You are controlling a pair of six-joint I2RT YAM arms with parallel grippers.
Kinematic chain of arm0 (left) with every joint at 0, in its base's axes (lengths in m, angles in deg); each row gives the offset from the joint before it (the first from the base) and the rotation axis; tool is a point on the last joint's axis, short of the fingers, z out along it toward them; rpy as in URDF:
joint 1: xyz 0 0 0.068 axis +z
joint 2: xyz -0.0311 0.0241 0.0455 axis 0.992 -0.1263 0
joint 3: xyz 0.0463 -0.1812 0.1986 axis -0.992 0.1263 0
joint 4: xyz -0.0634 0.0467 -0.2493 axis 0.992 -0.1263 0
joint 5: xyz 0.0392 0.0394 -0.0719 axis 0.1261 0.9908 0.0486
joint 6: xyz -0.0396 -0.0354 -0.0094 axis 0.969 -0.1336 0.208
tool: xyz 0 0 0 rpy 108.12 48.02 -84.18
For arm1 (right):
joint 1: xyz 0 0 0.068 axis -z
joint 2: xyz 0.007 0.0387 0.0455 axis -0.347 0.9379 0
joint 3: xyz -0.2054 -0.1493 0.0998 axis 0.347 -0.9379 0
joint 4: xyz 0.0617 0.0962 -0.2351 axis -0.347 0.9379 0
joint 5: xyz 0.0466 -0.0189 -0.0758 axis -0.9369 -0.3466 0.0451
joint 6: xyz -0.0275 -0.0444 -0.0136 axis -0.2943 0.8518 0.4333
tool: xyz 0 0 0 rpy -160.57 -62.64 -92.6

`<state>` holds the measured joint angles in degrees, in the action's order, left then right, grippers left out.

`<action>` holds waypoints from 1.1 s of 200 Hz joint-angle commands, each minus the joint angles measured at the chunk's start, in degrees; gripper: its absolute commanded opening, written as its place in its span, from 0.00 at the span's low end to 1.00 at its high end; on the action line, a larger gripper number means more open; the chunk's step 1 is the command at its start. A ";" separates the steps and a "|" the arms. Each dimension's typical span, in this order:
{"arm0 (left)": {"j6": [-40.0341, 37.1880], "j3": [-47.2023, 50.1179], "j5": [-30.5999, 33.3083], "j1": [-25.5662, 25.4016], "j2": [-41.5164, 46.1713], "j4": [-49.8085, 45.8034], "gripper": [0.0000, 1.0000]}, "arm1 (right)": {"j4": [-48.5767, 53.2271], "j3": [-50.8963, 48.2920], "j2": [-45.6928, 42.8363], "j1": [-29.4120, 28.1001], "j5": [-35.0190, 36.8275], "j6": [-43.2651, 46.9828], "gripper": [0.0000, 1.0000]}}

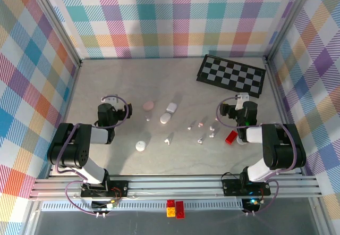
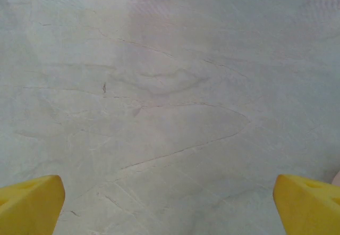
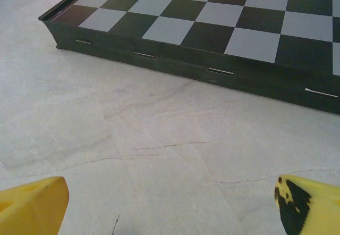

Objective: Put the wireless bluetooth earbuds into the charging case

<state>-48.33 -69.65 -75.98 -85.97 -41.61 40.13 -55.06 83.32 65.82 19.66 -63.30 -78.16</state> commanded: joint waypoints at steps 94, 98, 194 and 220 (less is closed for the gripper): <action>-0.32 -0.76 -0.43 0.41 -0.20 0.40 1.00 | -2.05 0.75 -0.14 0.08 0.06 -0.18 0.99; -0.35 -0.77 -0.50 0.41 -0.20 0.40 1.00 | -2.01 0.75 -0.14 0.07 0.06 -0.16 0.99; -3.19 -1.11 -0.05 -1.82 3.31 -3.10 1.00 | -1.58 0.40 -1.55 0.03 -0.29 -0.08 0.99; -4.18 -1.78 5.37 -4.65 8.35 -8.78 1.00 | 4.58 1.06 -7.37 -0.05 -0.45 -0.08 0.99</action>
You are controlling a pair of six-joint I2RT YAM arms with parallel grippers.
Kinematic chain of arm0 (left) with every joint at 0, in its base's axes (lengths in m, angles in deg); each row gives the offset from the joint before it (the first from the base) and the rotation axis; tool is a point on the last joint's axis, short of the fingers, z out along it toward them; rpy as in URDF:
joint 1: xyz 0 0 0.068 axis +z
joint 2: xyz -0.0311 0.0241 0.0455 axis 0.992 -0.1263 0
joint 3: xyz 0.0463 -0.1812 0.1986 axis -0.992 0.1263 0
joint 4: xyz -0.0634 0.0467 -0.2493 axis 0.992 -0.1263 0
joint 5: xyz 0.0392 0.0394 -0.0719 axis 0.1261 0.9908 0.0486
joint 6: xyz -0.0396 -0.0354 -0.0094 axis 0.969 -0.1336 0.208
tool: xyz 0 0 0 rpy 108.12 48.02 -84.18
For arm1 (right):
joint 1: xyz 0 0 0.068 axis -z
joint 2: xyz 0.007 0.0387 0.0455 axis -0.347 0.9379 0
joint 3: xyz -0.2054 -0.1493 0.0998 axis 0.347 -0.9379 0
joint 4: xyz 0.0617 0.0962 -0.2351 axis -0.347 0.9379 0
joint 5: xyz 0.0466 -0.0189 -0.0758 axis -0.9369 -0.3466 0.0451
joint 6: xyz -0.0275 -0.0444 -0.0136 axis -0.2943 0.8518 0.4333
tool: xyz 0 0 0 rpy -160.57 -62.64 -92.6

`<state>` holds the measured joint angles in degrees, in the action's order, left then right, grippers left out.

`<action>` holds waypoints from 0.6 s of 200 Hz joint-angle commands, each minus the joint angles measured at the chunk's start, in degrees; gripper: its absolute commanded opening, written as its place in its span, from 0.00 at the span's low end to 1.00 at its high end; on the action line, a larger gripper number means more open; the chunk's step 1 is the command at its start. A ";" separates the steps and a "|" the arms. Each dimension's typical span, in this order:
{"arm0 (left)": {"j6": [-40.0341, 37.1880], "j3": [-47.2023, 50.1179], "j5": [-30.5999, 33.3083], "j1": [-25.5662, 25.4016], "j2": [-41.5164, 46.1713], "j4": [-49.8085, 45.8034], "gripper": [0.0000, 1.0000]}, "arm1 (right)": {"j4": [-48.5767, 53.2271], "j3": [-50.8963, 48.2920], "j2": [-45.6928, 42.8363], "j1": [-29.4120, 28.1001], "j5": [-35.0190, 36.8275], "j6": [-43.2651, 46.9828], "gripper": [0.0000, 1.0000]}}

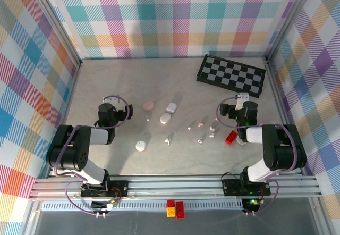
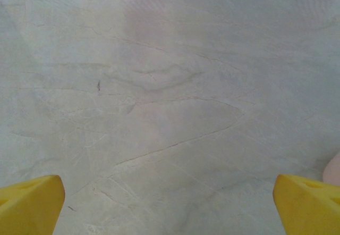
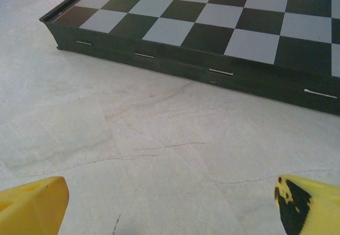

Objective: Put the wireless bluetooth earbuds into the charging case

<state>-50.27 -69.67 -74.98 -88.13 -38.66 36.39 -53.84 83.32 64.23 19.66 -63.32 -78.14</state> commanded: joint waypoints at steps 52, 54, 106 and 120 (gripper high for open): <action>-6.95 -6.73 8.22 -12.63 14.74 -20.12 1.00 | 22.23 3.69 -19.19 -1.50 -1.20 -0.61 0.99; -7.21 -6.82 8.52 -13.16 15.05 -20.48 1.00 | 22.64 3.72 -19.66 -1.65 -1.34 -0.60 0.99; -3.39 -12.86 6.83 -23.73 19.92 -33.40 1.00 | 35.74 5.82 -28.89 -9.43 -2.84 -7.47 0.99; -2.31 -15.88 5.50 -26.58 18.34 -37.53 1.00 | 38.09 6.90 -29.30 -12.98 -2.60 -9.61 0.99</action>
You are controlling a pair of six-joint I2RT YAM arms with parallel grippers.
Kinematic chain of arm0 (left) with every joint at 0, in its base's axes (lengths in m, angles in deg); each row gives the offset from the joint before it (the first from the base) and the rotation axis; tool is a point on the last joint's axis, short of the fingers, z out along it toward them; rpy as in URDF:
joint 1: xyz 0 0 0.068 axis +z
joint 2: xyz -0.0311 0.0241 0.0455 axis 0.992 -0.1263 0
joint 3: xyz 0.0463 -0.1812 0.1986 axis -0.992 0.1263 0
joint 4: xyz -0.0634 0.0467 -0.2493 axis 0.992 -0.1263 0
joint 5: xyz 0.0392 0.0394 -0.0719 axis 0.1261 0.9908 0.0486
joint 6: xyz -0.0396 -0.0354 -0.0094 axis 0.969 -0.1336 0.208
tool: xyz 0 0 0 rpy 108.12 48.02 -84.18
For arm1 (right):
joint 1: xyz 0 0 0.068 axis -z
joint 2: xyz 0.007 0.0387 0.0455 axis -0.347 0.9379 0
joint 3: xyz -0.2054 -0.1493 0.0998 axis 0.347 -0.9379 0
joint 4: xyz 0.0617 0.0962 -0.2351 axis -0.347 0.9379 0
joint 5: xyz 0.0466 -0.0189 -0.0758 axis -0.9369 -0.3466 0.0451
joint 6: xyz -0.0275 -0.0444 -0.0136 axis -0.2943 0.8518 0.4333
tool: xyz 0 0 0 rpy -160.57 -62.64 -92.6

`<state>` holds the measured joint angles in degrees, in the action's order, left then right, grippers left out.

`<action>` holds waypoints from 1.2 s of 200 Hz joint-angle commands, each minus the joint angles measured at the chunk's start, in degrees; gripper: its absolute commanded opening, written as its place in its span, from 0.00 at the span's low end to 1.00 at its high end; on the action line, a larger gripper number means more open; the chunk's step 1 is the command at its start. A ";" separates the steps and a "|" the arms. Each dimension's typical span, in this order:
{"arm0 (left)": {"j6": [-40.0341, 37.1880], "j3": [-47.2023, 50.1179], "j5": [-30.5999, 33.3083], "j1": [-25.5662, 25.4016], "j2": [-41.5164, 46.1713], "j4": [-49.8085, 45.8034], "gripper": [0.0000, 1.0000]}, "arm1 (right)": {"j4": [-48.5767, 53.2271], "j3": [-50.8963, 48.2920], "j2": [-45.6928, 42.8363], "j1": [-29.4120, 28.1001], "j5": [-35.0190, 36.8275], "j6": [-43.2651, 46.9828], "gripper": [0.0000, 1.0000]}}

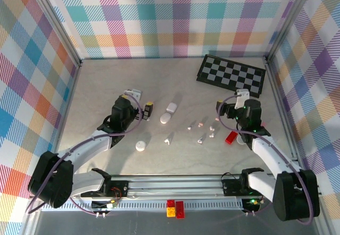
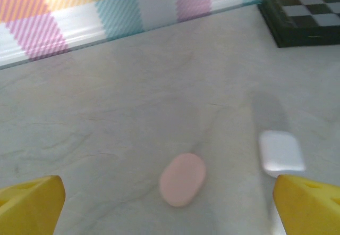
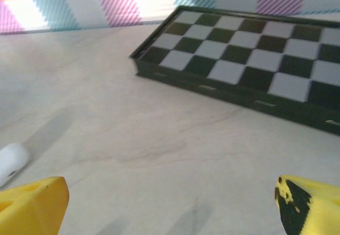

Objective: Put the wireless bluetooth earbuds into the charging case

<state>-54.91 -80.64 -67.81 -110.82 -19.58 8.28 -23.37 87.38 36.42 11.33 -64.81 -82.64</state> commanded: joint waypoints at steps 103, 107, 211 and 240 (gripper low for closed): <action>8.16 -29.55 -3.48 -12.70 -24.31 -41.50 0.95 | 16.02 3.89 1.65 -12.23 -6.86 -15.05 0.99; 8.29 -30.48 -3.55 -12.68 -25.53 -42.56 0.95 | 16.01 3.76 1.69 -12.28 -6.87 -15.19 0.99; 7.02 -41.00 -3.87 -12.70 -40.73 -50.20 0.74 | 15.46 3.80 4.11 -14.21 -6.61 -14.53 0.99; 6.54 -41.27 -3.25 -12.70 -42.25 -50.64 0.67 | 15.28 3.75 3.98 -14.76 -5.88 -15.70 0.99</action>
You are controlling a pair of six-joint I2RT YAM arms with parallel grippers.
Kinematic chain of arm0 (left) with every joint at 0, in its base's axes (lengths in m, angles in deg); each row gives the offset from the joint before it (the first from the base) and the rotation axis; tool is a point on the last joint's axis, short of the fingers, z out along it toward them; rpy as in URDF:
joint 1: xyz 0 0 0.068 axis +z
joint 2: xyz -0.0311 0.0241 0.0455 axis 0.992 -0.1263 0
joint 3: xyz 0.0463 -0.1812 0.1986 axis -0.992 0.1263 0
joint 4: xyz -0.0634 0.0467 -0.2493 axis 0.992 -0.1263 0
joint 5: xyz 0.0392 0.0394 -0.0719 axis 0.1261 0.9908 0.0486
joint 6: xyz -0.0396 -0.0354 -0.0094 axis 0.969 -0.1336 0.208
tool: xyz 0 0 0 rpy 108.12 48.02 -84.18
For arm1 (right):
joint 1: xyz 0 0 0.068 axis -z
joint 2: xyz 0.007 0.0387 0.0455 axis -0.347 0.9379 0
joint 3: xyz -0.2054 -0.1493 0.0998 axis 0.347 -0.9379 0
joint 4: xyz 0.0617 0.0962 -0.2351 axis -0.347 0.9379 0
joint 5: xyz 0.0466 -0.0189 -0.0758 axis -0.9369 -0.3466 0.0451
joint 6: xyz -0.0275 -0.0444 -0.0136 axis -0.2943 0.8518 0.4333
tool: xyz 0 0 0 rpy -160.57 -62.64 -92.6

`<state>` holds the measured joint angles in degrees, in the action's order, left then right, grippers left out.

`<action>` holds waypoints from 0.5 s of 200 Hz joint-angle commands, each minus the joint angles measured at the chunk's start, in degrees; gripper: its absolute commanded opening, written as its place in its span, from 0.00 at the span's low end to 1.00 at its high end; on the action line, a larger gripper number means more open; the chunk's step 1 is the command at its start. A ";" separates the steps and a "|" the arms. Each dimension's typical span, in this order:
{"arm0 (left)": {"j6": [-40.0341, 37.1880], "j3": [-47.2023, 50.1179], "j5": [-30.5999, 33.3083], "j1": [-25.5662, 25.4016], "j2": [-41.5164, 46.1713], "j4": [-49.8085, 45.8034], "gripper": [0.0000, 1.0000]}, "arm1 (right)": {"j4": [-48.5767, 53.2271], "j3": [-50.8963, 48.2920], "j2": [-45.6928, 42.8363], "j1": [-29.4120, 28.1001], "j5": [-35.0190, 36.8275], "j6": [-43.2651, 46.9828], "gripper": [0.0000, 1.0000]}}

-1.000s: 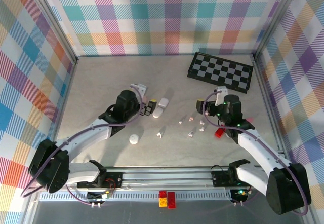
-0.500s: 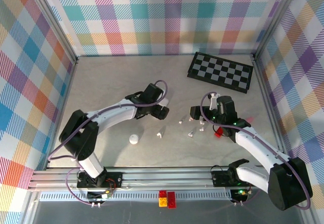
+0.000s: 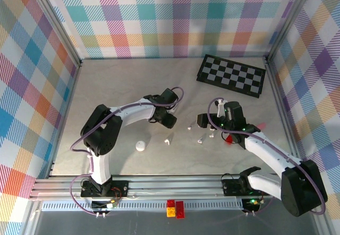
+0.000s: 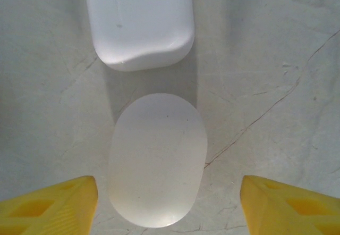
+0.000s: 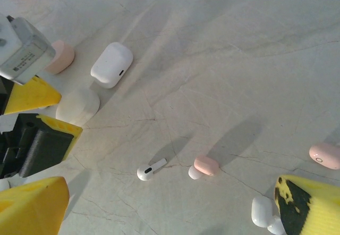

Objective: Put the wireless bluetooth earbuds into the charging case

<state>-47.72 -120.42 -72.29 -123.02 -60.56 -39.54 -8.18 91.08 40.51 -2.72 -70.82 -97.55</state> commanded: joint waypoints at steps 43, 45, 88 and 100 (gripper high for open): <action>-1.19 -1.05 2.25 -0.51 -1.99 -1.26 0.59 | -0.42 -0.27 -1.11 -0.88 1.27 -3.34 0.99; -1.18 -1.04 2.29 -0.51 -1.99 -1.17 0.59 | -0.41 -0.25 -1.06 -0.88 1.21 -3.38 0.99; -2.04 -0.77 2.25 -0.47 -3.06 0.21 0.53 | 2.18 1.42 -0.24 -0.88 1.97 -7.11 0.99; -2.10 -0.78 2.26 -0.49 -3.23 0.68 0.53 | 1.74 1.40 0.24 -0.88 1.53 -7.60 0.99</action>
<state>-49.01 -120.42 -70.82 -123.06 -62.55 -39.35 -7.32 91.10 40.45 -3.31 -69.40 -102.31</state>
